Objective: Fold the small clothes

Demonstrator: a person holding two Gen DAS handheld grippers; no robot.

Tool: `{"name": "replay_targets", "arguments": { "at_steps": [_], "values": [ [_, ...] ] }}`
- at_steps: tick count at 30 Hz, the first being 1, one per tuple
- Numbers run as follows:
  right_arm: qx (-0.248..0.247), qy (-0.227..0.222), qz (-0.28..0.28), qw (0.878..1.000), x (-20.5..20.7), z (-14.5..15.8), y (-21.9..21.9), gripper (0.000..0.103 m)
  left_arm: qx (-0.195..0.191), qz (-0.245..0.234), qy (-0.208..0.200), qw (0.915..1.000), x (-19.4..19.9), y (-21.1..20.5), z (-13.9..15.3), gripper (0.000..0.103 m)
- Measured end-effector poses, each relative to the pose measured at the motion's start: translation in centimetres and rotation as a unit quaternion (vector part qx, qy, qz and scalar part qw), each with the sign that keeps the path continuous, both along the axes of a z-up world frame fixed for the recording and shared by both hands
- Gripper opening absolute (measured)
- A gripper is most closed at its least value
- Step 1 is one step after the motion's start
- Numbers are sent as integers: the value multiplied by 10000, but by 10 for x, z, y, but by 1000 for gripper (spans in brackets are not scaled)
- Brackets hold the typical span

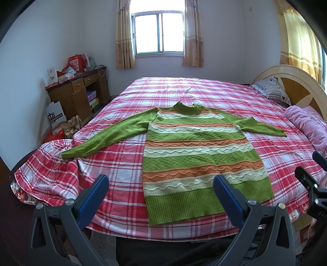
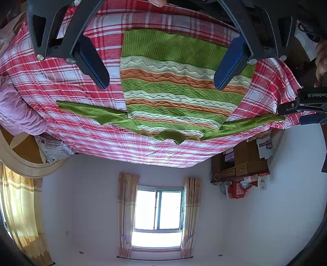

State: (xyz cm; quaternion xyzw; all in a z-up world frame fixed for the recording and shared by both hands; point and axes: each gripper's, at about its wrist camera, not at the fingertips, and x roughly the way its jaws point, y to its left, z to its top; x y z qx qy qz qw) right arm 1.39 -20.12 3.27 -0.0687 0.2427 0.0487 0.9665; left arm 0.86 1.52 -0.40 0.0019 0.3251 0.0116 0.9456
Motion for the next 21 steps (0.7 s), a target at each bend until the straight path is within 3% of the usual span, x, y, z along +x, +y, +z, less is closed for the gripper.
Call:
{"name": "replay_targets", "arguments": {
  "at_steps": [21],
  "values": [
    [71, 98, 60, 9999, 3, -6, 3, 102, -11, 26, 32, 10000, 2, 7, 1, 103]
  ]
}}
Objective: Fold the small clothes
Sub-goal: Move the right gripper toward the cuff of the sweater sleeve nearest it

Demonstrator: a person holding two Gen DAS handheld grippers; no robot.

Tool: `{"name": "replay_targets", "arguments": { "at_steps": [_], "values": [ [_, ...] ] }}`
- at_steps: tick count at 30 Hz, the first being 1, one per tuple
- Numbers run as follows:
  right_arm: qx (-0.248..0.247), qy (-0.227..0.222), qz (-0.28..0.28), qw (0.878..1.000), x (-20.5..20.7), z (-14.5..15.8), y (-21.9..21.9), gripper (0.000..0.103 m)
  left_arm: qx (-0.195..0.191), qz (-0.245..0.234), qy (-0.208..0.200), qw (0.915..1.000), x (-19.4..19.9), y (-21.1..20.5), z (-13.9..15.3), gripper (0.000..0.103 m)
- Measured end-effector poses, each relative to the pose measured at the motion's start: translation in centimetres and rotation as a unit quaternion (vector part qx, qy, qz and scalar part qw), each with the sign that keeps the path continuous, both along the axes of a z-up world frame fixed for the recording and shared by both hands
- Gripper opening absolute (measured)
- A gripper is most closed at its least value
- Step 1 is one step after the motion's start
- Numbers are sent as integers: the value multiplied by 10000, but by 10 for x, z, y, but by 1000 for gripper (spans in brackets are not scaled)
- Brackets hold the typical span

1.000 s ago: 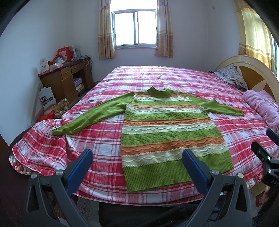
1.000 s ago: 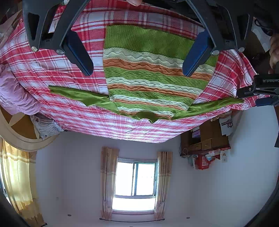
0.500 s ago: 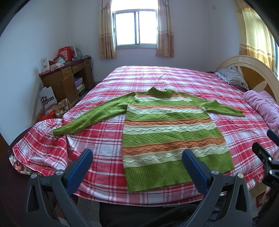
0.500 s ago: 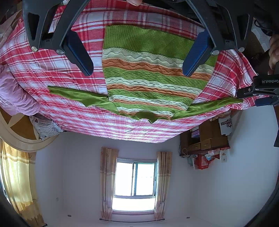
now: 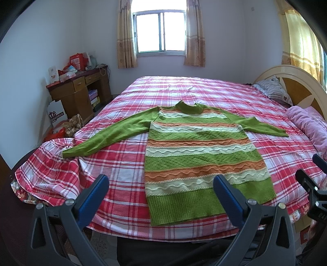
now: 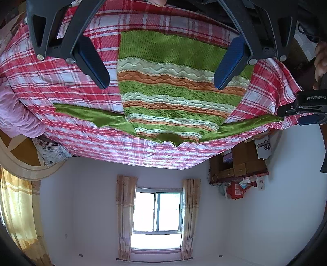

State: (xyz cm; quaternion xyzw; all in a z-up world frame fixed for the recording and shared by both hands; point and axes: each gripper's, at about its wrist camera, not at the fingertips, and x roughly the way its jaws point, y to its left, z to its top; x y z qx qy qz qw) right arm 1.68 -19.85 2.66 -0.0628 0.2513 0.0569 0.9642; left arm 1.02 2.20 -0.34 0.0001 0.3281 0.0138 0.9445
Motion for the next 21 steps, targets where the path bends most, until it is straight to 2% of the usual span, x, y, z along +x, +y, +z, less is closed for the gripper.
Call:
{"name": "replay_targets", "arguments": {
  "at_steps": [7, 12, 17, 21],
  "values": [
    [1, 24, 16, 10000, 3, -3, -3, 102, 13, 17, 1, 10000, 1, 3, -2, 103],
    [1, -54, 94, 9999, 16, -8, -9, 102, 147, 85, 55, 9998, 14, 3, -14, 103],
    [490, -53, 143, 9987, 42, -19, -26, 102, 302, 158, 249, 9991, 36, 2, -30, 103],
    [30, 352, -39, 9994, 75, -36, -27, 102, 408, 182, 457, 9980, 59, 0, -43, 103]
  ]
}}
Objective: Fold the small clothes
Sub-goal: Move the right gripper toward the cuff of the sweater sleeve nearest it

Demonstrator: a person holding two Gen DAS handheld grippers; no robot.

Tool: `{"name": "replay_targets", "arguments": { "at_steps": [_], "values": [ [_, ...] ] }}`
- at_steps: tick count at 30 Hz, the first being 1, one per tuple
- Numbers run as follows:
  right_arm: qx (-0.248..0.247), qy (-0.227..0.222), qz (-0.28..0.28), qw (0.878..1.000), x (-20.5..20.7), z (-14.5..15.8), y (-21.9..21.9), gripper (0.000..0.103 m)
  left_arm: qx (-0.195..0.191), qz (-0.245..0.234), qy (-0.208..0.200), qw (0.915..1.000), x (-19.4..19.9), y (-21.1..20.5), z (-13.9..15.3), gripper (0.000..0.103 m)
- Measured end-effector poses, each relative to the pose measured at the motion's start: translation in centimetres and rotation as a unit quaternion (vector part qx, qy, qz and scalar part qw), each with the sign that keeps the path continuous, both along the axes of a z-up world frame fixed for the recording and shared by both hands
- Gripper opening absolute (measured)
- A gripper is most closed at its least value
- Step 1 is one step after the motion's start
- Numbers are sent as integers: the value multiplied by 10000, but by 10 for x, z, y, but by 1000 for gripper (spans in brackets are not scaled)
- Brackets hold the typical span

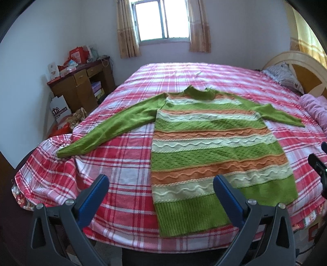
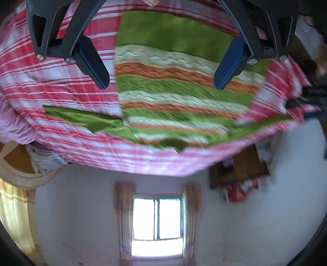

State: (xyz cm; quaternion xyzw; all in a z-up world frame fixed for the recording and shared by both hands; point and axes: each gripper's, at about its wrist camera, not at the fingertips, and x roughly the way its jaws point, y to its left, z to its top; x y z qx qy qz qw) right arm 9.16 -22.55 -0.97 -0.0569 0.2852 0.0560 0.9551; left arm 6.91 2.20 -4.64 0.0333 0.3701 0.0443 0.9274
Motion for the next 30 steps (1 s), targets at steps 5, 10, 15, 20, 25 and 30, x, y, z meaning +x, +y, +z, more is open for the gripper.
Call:
{"name": "replay_targets", "arguments": {
  "at_steps": [5, 10, 15, 20, 25, 30],
  "values": [
    [-81, 476, -231, 9986, 48, -25, -19, 102, 301, -124, 138, 9994, 37, -9, -13, 103],
    [-176, 749, -584, 9953, 93, -46, -52, 102, 535, -168, 296, 9980, 81, -21, -27, 103],
    [-215, 1003, -928, 9904, 126, -64, -85, 102, 629, -214, 320, 9973, 119, -34, -35, 103],
    [-285, 1211, -1228, 9846, 155, -79, -121, 102, 567, -266, 280, 9976, 157, -47, -39, 103],
    [-292, 1277, -1628, 9779, 181, -89, -162, 102, 685, -195, 195, 9973, 192, -58, -51, 103],
    [-275, 1350, -1901, 9720, 205, -98, -198, 102, 753, -95, 327, 9966, 223, -66, -67, 103]
  ]
}}
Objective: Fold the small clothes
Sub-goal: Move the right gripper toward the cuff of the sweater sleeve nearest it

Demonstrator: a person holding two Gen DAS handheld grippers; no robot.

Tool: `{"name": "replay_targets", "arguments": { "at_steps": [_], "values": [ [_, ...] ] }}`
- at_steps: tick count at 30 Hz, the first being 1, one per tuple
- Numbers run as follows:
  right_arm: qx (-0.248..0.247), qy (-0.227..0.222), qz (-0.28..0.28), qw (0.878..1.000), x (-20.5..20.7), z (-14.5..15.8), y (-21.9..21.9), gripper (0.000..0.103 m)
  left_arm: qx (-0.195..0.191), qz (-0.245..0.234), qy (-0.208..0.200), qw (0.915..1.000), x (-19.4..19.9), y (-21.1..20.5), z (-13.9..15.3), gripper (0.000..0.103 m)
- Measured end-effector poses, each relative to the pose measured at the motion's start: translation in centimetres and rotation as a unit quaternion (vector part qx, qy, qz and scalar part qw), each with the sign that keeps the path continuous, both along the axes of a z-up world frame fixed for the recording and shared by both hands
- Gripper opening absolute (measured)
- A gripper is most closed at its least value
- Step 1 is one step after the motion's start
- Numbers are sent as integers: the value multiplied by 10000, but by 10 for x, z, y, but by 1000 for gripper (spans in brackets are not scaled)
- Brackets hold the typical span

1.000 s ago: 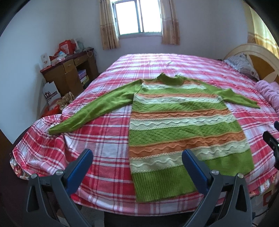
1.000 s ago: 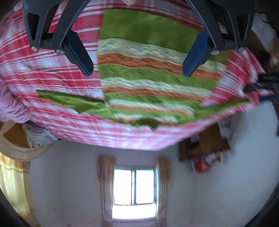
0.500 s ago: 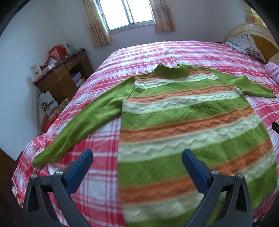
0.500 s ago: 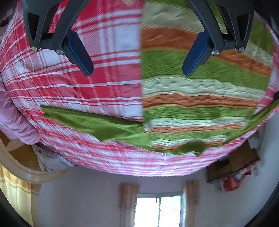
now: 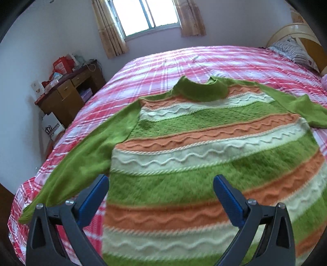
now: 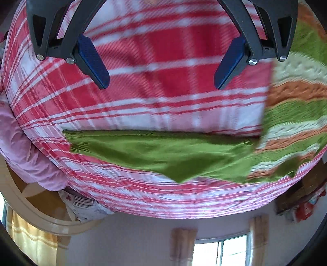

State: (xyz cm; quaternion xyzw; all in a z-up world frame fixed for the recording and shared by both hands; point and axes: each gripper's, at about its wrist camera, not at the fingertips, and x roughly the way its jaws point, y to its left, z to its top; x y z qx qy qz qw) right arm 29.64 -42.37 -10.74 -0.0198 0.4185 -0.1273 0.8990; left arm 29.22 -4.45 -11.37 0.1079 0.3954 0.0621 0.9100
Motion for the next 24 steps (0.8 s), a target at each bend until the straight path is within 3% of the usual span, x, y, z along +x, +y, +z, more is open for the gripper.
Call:
{"name": "replay_targets", "arguments": {
  "at_steps": [13, 16, 24],
  "values": [
    [-64, 47, -617, 9981, 42, 3, -90, 102, -118, 499, 323, 9982, 55, 11, -26, 103],
    [186, -114, -687, 9974, 47, 10, -112, 102, -319, 555, 340, 9974, 56, 17, -23, 103],
    [999, -387, -1212, 9868, 68, 16, -175, 100, -255, 748, 174, 9967, 62, 29, -12, 103]
  ]
}}
